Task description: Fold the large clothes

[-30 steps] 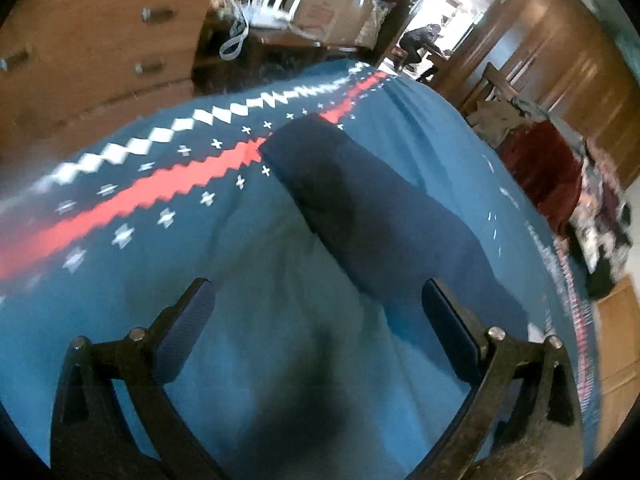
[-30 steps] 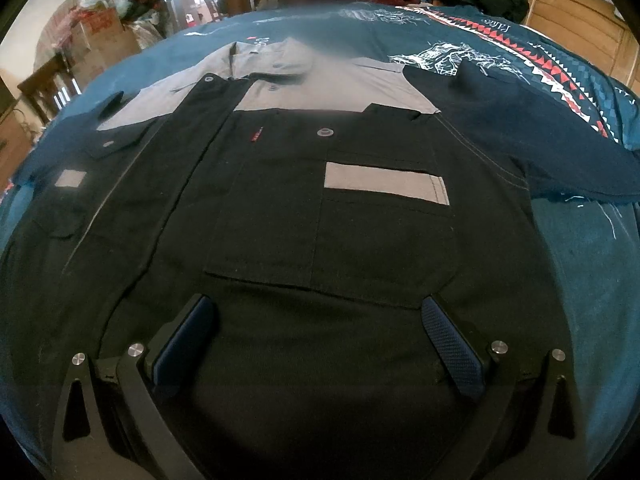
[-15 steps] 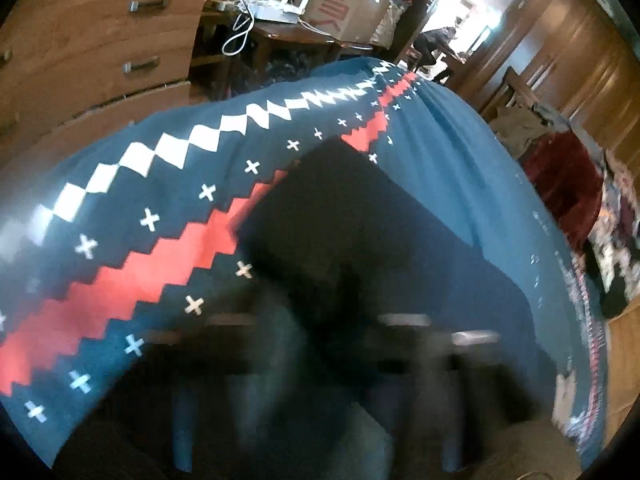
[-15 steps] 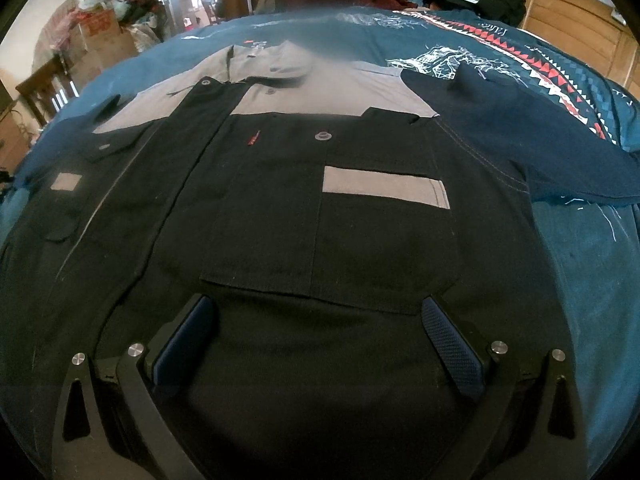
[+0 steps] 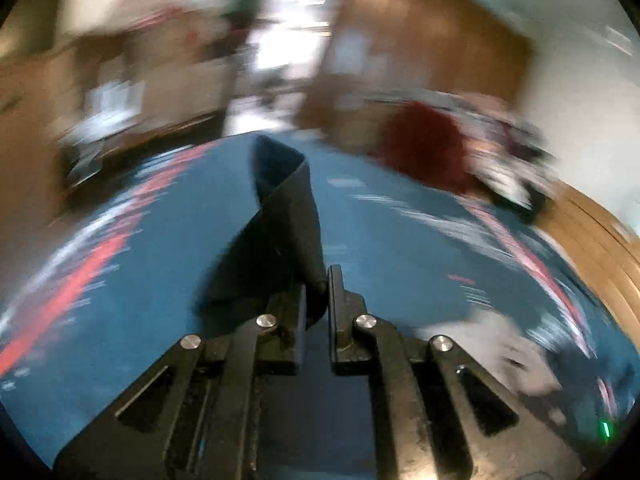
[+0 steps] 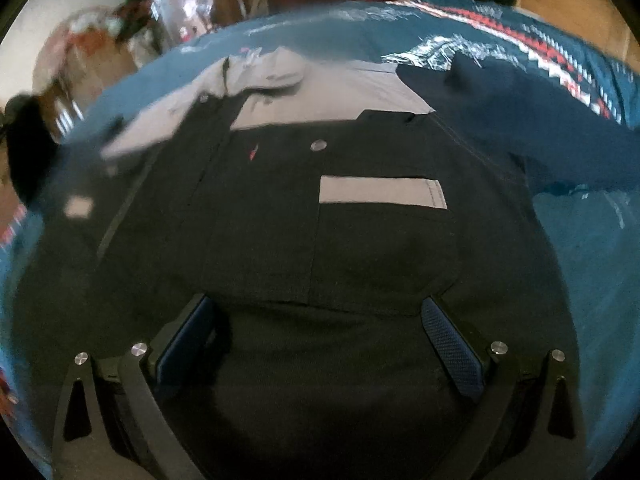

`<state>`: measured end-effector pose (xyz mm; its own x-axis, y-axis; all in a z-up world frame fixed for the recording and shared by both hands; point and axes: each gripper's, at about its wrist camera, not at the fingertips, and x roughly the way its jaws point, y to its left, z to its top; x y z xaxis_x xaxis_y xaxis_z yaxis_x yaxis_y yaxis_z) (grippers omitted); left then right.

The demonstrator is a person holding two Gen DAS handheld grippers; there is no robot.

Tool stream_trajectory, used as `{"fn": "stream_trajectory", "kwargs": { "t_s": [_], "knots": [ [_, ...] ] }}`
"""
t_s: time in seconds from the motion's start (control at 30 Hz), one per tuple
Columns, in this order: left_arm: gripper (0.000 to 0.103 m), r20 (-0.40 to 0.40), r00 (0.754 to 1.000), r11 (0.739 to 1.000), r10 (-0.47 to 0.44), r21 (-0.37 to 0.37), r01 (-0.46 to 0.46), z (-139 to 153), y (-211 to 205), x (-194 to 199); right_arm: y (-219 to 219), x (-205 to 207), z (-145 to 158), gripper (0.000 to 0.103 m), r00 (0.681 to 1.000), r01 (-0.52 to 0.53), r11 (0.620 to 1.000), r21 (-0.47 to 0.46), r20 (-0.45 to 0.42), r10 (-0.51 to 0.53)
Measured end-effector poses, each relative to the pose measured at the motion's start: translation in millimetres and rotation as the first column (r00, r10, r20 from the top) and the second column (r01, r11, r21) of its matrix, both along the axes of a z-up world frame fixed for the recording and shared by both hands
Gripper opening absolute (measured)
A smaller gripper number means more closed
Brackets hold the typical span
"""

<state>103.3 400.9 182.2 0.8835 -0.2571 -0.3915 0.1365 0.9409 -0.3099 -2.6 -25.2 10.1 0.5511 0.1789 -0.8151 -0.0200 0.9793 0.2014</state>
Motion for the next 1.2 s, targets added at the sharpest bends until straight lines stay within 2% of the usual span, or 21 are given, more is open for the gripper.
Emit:
{"fn": "stream_trajectory", "kwargs": {
  "t_s": [0.07, 0.1, 0.17, 0.2, 0.27, 0.3, 0.33, 0.37, 0.43, 0.5, 0.57, 0.6, 0.67, 0.7, 0.77, 0.83, 0.93, 1.07, 1.1, 1.17, 1.2],
  "knots": [
    [0.008, 0.056, 0.979, 0.978, -0.195, -0.064, 0.198, 16.9, -94.6, -1.2, -11.8, -1.3, 7.3, 0.101, 1.000, 0.015, 0.996, 0.084, -0.002, -0.015],
    [0.008, 0.065, 0.967, 0.963, -0.246, -0.095, 0.252, 19.5, -124.0, 1.6, -17.5, -2.0, 11.5, 0.097, 1.000, 0.021, 0.994, 0.110, -0.001, -0.021],
    [0.010, 0.067, 0.925, 0.908, -0.374, -0.175, 0.380, 14.2, -199.9, 12.8, -31.6, -7.8, 23.6, 0.096, 0.999, 0.039, 0.990, 0.136, 0.017, -0.042],
    [0.014, 0.044, 0.905, 0.887, -0.423, -0.185, 0.423, 4.1, -246.4, 18.8, -37.2, -11.0, 28.8, 0.096, 0.998, 0.045, 0.990, 0.136, 0.028, -0.049],
    [0.015, -0.051, 0.867, 0.854, -0.496, -0.211, 0.476, -15.4, -299.4, 29.8, -50.0, -18.1, 38.8, 0.096, 0.998, 0.048, 0.991, 0.127, 0.044, -0.054],
    [0.015, -0.104, 0.842, 0.837, -0.529, -0.229, 0.497, -28.0, -320.1, 29.3, -55.7, -21.2, 42.4, 0.096, 0.998, 0.045, 0.992, 0.122, 0.048, -0.051],
    [0.015, -0.119, 0.829, 0.827, -0.546, -0.235, 0.511, -32.9, -328.2, 23.1, -61.0, -23.2, 44.4, 0.096, 0.997, 0.044, 0.992, 0.120, 0.050, -0.050],
    [0.016, -0.118, 0.822, 0.821, -0.557, -0.228, 0.523, -34.6, -328.9, 11.9, -67.5, -25.7, 46.8, 0.096, 0.997, 0.041, 0.992, 0.120, 0.054, -0.048],
    [0.020, -0.118, 0.835, 0.836, -0.538, -0.207, 0.509, -36.9, -307.4, -9.9, -76.1, -23.3, 49.6, 0.096, 0.997, 0.034, 0.991, 0.126, 0.060, -0.042],
    [0.024, -0.131, 0.877, 0.881, -0.463, -0.178, 0.439, -38.7, -269.8, -20.0, -78.4, -13.1, 49.3, 0.096, 0.998, 0.014, 0.989, 0.149, 0.061, -0.023],
    [0.032, -0.155, 0.931, 0.940, -0.330, -0.139, 0.311, -48.0, -218.7, -31.6, -77.3, 5.3, 52.0, 0.095, 0.997, -0.007, 0.987, 0.160, 0.076, -0.005],
    [0.033, -0.169, 0.950, 0.962, -0.263, -0.126, 0.244, -57.8, -194.2, -42.9, -77.2, 15.7, 53.4, 0.095, 0.996, -0.021, 0.985, 0.173, 0.085, 0.006],
    [0.033, -0.235, 0.965, 0.989, -0.117, -0.118, 0.091, -77.9, -143.6, -45.7, -72.5, 45.0, 55.1, 0.094, 0.995, -0.047, 0.978, 0.204, 0.096, 0.028],
    [0.033, -0.259, 0.964, 0.992, -0.068, -0.116, 0.039, -92.5, -125.6, -45.7, -71.2, 61.2, 53.5, 0.090, 0.995, -0.056, 0.973, 0.222, 0.092, 0.036],
    [0.033, -0.327, 0.944, 0.988, 0.032, -0.135, -0.080, -117.5, -89.4, -48.6, -67.2, 90.4, 46.2, 0.086, 0.997, -0.060, 0.965, 0.254, 0.064, 0.045],
    [0.033, -0.359, 0.931, 0.976, 0.057, -0.176, -0.128, -135.5, -76.2, -53.7, -62.2, 121.7, 32.1, 0.075, 0.998, -0.063, 0.959, 0.276, 0.014, 0.061],
    [0.033, -0.378, 0.923, 0.957, 0.070, -0.236, -0.170, -155.6, -71.3, -58.3, -60.1, 151.1, 7.8, 0.071, 0.996, -0.026, 0.955, 0.296, -0.079, 0.051],
    [0.033, -0.361, 0.929, 0.948, 0.079, -0.261, -0.182, -156.5, -65.8, -61.3, -57.1, 164.7, -0.5, 0.066, 0.995, -0.004, 0.945, 0.328, -0.088, 0.035],
    [0.033, -0.358, 0.930, 0.947, 0.079, -0.264, -0.182, -156.6, -63.4, -63.2, -54.3, 167.9, -2.0, 0.057, 0.995, -0.010, 0.938, 0.347, -0.091, 0.044],
    [0.033, -0.356, 0.931, 0.947, 0.081, -0.264, -0.184, -157.1, -63.1, -64.1, -49.3, 172.6, -4.4, 0.050, 0.994, -0.012, 0.933, 0.361, -0.097, 0.050],
    [0.033, -0.356, 0.931, 0.947, 0.084, -0.261, -0.186, -163.4, -62.5, -65.2, -46.6, 174.6, -5.5, 0.034, 0.994, -0.015, 0.932, 0.363, -0.097, 0.054]
  ]
}}
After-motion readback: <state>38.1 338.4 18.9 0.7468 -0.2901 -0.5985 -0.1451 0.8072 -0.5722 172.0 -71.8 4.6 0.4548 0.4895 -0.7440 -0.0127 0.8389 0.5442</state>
